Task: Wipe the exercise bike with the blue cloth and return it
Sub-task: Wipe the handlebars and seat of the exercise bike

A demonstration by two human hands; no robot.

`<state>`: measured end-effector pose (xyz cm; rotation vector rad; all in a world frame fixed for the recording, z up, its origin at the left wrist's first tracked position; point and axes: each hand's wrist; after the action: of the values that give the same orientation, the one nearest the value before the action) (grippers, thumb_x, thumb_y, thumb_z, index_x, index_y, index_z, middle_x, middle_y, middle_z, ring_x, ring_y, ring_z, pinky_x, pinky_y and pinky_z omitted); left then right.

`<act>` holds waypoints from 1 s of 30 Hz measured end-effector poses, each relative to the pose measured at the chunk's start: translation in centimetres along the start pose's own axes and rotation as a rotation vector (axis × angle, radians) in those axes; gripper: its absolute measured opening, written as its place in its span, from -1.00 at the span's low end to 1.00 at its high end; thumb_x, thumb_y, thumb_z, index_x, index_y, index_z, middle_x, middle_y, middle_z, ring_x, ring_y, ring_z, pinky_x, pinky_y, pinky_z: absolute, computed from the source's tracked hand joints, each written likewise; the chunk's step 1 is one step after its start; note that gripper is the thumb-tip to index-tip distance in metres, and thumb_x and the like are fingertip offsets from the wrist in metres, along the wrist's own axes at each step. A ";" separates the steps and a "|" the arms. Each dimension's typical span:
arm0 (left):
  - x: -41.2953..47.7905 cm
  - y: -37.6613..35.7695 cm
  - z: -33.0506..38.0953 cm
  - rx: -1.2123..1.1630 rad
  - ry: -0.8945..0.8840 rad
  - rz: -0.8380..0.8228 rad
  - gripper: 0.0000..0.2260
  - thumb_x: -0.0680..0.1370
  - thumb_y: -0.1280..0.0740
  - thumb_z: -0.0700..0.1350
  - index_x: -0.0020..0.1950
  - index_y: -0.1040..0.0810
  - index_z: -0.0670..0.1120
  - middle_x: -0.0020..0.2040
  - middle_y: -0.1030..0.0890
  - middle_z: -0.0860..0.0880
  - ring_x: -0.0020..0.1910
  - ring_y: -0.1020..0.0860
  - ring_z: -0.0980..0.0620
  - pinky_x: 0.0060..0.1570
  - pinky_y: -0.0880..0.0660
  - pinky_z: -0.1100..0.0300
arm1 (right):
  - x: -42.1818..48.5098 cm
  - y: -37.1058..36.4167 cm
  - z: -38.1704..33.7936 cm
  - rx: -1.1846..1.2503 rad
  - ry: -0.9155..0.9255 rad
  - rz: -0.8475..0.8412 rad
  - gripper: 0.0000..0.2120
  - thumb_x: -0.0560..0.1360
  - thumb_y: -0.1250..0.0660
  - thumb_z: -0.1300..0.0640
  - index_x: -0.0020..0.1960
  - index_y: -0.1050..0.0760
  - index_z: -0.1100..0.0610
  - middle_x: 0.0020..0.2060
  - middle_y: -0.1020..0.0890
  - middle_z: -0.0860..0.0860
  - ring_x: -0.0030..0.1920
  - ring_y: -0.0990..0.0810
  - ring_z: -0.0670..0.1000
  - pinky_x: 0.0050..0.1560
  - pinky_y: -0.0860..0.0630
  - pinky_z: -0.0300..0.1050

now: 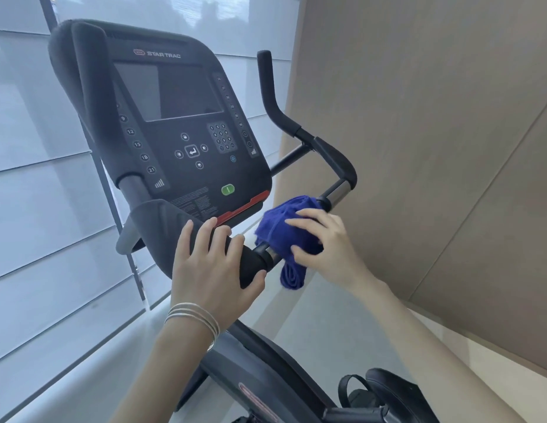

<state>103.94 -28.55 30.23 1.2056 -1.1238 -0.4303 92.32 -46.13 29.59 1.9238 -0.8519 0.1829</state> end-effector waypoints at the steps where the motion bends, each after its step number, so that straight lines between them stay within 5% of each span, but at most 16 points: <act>1: 0.0 0.0 0.1 0.009 -0.001 -0.001 -0.50 0.40 -0.12 0.23 0.02 -0.59 -0.11 0.03 -0.63 -0.08 0.24 -0.49 -0.18 0.36 -0.27 -0.17 | -0.4 -0.2 0.0 0.019 0.033 -0.014 -0.58 0.36 -0.43 0.14 0.21 -0.52 0.00 0.26 -0.46 -0.07 0.24 -0.32 0.06 0.17 -0.46 0.01; 9: 1.7 0.1 2.0 0.022 -0.021 -0.103 -0.48 0.38 -0.27 0.19 0.17 -0.57 -0.13 0.02 -0.66 -0.06 0.15 -0.56 -0.18 0.33 -0.31 -0.23 | 3.4 1.3 3.9 -0.002 -0.058 -0.008 -0.63 0.41 -0.38 0.16 0.22 -0.53 0.03 0.26 -0.48 -0.04 0.30 -0.30 0.07 0.37 -0.26 0.00; 12: 3.0 -0.4 3.0 -0.007 -0.016 -0.104 -0.46 0.39 -0.34 0.18 0.24 -0.52 -0.14 0.08 -0.64 -0.07 0.18 -0.54 -0.18 0.35 -0.30 -0.21 | 3.9 0.8 4.6 0.051 -0.081 -0.010 -0.66 0.38 -0.38 0.12 0.15 -0.54 -0.02 0.22 -0.49 -0.07 0.25 -0.33 0.08 0.26 -0.22 -0.19; 16: 4.8 -1.7 5.3 0.021 -0.032 -0.183 -0.39 0.49 -0.07 0.27 0.45 -0.18 -0.02 0.32 -0.41 0.07 0.37 -0.31 -0.04 0.48 -0.05 -0.07 | 3.7 -0.1 5.4 0.133 -0.088 0.085 -0.67 0.26 -0.35 0.06 0.03 -0.52 -0.07 0.08 -0.49 -0.14 0.11 -0.41 0.05 0.04 -0.18 -0.56; 23: 6.8 -3.3 7.2 0.083 -0.031 -0.193 -0.38 0.52 -0.03 0.27 0.50 -0.05 -0.01 0.40 -0.32 0.06 0.40 -0.25 -0.03 0.49 -0.05 -0.03 | 5.9 1.6 10.1 -0.067 -0.021 0.219 -0.67 0.28 -0.43 0.21 0.04 -0.57 0.08 0.06 -0.54 0.01 0.06 -0.35 0.05 0.00 -0.39 -0.15; 27: 7.3 -3.7 7.6 0.079 -0.016 -0.193 -0.39 0.54 -0.03 0.25 0.51 0.00 0.01 0.42 -0.30 0.06 0.41 -0.26 -0.03 0.48 -0.05 -0.01 | 8.2 3.6 13.3 0.026 -0.171 0.228 -0.67 0.35 -0.41 0.25 0.11 -0.59 0.09 0.12 -0.54 0.01 0.13 -0.40 0.14 0.07 -0.25 -0.32; 30: 7.8 -4.3 7.9 0.002 -0.010 -0.161 -0.42 0.55 -0.05 0.21 0.50 0.00 0.03 0.39 -0.34 0.08 0.32 -0.37 0.01 0.38 -0.26 0.10 | 9.0 4.0 14.4 -0.014 -0.088 0.141 -0.65 0.40 -0.41 0.17 0.18 -0.57 0.06 0.20 -0.53 0.01 0.18 -0.39 0.11 0.19 -0.24 -0.24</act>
<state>101.79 -40.25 29.50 1.3022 -1.0397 -0.5585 93.18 -63.55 29.43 1.8708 -1.0457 0.1772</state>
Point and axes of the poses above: each hand's wrist, its own x-axis towards the middle knuckle, its own y-axis out of the back of the hand, z = x × y
